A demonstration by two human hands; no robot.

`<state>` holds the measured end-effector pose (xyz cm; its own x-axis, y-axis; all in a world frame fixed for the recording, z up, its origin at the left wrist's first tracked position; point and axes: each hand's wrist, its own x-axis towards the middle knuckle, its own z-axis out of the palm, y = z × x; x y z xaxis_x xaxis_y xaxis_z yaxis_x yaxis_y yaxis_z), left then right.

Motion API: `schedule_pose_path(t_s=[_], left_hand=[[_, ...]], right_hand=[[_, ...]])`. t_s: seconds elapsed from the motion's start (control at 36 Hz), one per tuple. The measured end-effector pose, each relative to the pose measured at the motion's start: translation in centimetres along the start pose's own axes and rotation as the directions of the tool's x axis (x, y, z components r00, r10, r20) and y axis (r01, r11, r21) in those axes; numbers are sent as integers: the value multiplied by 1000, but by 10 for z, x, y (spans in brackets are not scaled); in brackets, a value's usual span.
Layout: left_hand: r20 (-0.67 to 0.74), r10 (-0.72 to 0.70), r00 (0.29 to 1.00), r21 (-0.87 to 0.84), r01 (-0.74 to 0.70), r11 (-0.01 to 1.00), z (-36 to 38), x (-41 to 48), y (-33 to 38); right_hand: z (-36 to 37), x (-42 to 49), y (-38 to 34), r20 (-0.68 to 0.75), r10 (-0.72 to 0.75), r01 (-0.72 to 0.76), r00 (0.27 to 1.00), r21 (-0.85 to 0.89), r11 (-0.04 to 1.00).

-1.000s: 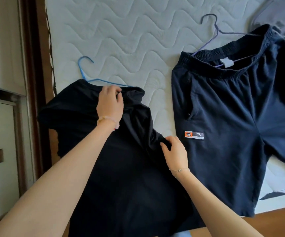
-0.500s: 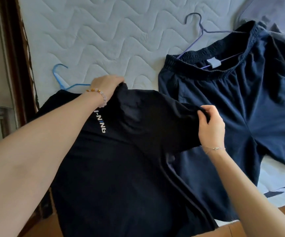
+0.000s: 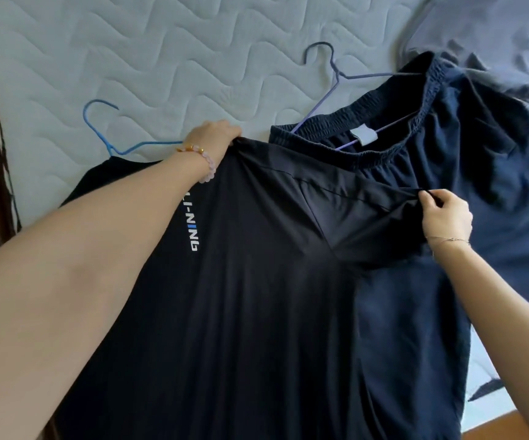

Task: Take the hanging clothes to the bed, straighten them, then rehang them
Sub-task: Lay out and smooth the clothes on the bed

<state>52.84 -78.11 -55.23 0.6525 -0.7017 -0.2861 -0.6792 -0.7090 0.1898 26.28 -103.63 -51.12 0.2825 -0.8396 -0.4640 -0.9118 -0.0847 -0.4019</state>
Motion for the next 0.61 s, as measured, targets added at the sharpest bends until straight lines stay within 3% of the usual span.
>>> schedule_pose_path(t_s=[0.11, 0.22, 0.44, 0.53, 0.61], left_hand=[[54, -4, 999, -30, 6, 1000, 2, 1, -2], [16, 12, 1000, -115, -10, 993, 0, -10, -8], [-186, -157, 970, -140, 132, 981, 13, -97, -22], [-118, -300, 947, -268, 260, 928, 22, -154, -12], [101, -375, 922, -397, 383, 834, 28, -220, 7]], right_hand=[[2, 0, 2, 8, 22, -23, 1000, 66, 998], [7, -5, 5, -19, -55, 56, 998, 97, 994], [8, -41, 19, -97, -366, 347, 925, -170, 922], [4, -69, 29, -35, -335, 329, 942, -109, 938], [-2, -105, 46, 143, -186, 185, 972, 19, 983]])
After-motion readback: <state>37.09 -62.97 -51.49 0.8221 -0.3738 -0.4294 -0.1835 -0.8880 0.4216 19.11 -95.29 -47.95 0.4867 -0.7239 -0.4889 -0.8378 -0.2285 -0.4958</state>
